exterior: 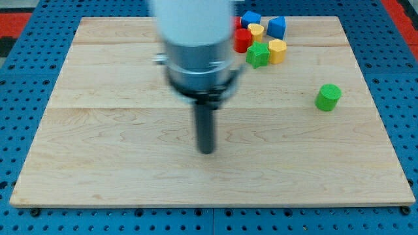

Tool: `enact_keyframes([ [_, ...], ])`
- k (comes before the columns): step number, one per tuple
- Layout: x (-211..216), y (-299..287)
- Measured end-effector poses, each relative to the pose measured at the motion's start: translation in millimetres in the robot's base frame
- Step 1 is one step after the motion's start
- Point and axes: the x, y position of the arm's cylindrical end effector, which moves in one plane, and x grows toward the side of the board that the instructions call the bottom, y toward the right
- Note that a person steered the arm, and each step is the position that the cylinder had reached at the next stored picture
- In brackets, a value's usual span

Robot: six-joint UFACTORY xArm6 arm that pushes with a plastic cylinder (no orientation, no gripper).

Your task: Move the green star into the green circle

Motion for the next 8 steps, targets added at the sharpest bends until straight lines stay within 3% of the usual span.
enact_keyframes([
  [1,29.0,80.7],
  [2,6.9,196.0],
  [3,-47.8,245.2],
  [4,-87.2,217.8],
  [5,-81.2,167.5],
  [6,-106.7,197.0],
  [7,-115.2,169.2],
  [8,-97.4,89.9],
])
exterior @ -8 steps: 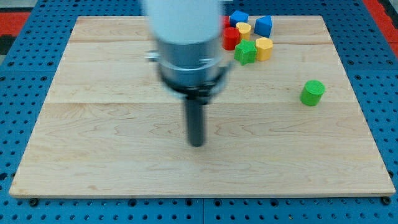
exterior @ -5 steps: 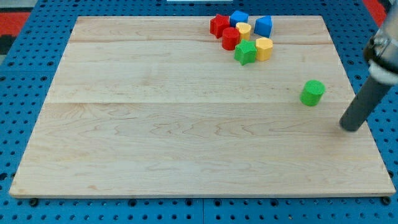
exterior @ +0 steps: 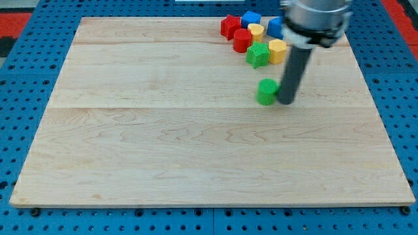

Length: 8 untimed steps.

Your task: Move the green star into the green circle

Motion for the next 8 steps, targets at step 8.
enact_keyframes([
  [8,-123.1,-22.9],
])
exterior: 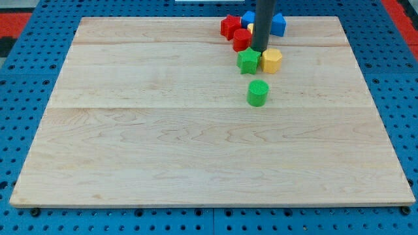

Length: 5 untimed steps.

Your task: Move the green star into the green circle

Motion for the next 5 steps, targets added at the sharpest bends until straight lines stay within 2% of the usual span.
enact_keyframes([
  [1,-11.4,-9.1],
  [2,15.9,-47.5],
  [4,30.4,-16.7],
  [5,58.5,-0.6],
])
